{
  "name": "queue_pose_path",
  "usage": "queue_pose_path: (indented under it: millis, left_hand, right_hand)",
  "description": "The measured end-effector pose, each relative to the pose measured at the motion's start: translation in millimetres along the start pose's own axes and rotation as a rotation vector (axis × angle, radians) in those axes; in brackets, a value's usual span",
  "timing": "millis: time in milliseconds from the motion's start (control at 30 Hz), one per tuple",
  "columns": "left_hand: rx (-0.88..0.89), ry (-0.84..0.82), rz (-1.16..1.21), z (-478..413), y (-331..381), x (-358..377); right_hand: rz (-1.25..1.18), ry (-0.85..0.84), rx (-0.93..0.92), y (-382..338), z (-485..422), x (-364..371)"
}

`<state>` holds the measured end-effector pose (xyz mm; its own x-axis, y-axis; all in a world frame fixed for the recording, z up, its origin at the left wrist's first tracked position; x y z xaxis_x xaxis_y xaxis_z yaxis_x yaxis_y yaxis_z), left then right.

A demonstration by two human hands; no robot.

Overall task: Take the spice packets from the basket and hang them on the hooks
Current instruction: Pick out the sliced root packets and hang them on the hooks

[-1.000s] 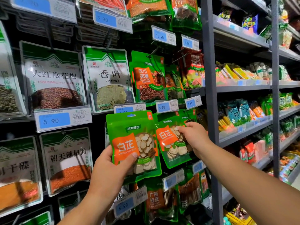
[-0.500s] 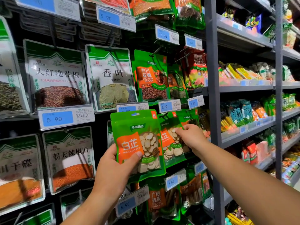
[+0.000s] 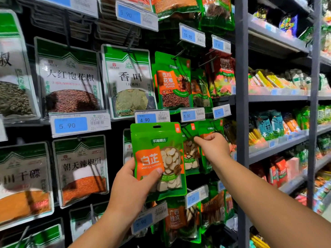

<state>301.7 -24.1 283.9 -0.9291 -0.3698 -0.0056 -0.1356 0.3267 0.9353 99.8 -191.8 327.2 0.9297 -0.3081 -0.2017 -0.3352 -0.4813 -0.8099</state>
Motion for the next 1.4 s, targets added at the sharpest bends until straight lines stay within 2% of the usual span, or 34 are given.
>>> queue_pose_path:
  millis: [167,200,333,500,567,667,967,1233,1400]
  left_hand:
    - [-0.016,-0.023,0.005,0,-8,17]
    - [-0.024,-0.033,0.010,0,-10,22]
    - [-0.029,-0.064,-0.013,0,-19,44]
    - [0.000,-0.110,-0.134,-12,-25,58]
    - [0.018,-0.146,-0.134,-17,-23,61]
    - [0.074,-0.124,-0.276,-26,-14,62]
    - [0.142,-0.106,-0.343,-56,-1,70]
    - [0.139,-0.124,-0.380,-74,-7,75]
    - [0.102,-0.092,-0.436,-85,-15,72]
  right_hand:
    - [-0.541,-0.115,-0.007,-14,47,-4]
    - [-0.586,-0.147,-0.044,-16,58,-6]
    - [-0.558,-0.256,-0.142,-2,84,-3]
    - [-0.554,-0.129,-0.151,14,80,-4]
    - [-0.583,-0.113,-0.150,16,71,-9]
    - [-0.548,-0.102,-0.185,17,54,-12]
    - [-0.456,-0.106,-0.213,15,18,-7]
    - [-0.397,-0.129,-0.176,23,3,-3]
    - [-0.256,-0.190,-0.171,26,-6,7]
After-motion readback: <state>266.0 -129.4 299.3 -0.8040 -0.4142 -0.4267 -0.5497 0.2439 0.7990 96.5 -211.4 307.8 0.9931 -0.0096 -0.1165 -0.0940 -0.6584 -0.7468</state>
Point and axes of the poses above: each hand's wrist, its own z-axis away from the middle knuckle, its own x-axis out of the palm, y = z × x, the point moved 2 cm from there along -z, towards the middle knuckle, and after that the axes turned 9 degrees about -x, right-handed, at the moved point
